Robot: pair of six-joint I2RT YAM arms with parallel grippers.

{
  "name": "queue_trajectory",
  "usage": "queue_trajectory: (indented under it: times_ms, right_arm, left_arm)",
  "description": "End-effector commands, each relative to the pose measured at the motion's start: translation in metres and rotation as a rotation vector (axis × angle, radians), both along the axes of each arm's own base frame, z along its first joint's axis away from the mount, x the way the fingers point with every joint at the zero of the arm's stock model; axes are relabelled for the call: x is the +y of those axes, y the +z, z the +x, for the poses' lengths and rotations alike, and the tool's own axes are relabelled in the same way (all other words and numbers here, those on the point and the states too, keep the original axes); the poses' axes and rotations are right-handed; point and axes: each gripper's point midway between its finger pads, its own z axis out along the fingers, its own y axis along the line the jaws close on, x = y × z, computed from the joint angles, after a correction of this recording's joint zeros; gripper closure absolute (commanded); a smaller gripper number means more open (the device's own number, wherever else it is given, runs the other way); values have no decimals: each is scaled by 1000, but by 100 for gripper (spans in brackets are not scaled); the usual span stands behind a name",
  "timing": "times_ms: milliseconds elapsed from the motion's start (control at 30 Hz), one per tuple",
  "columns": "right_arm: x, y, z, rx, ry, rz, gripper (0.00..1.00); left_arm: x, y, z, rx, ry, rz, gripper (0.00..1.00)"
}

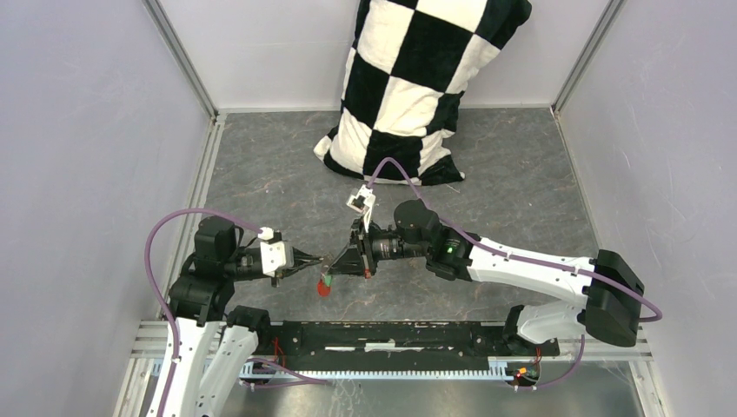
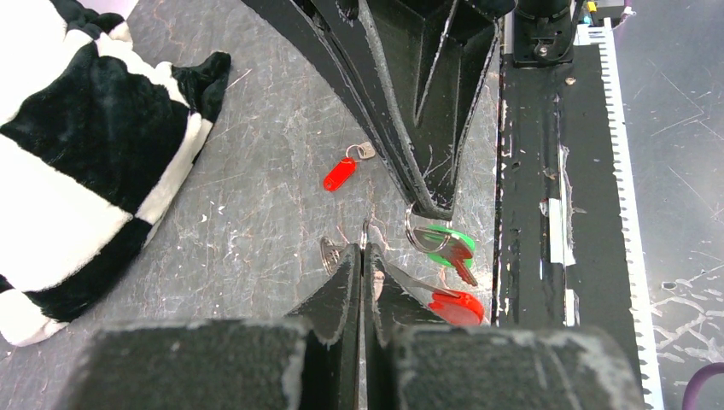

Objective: Put the keys on the keyring

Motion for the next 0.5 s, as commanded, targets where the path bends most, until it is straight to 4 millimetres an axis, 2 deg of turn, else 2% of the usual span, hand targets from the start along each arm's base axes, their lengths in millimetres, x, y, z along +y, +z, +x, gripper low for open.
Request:
queue_trajectory:
  times_ms: [0, 200, 467]
  right_arm:
    - [2, -5, 1, 5, -8, -20, 100]
    - [3, -11, 5, 17, -33, -50, 100]
    - [3, -6, 10, 13, -58, -28, 100]
  left_arm:
    - [-4, 18, -3, -57, -31, -36, 98]
    - [-4, 19, -4, -59, -34, -39, 98]
    - [-4, 17, -5, -54, -40, -41, 98]
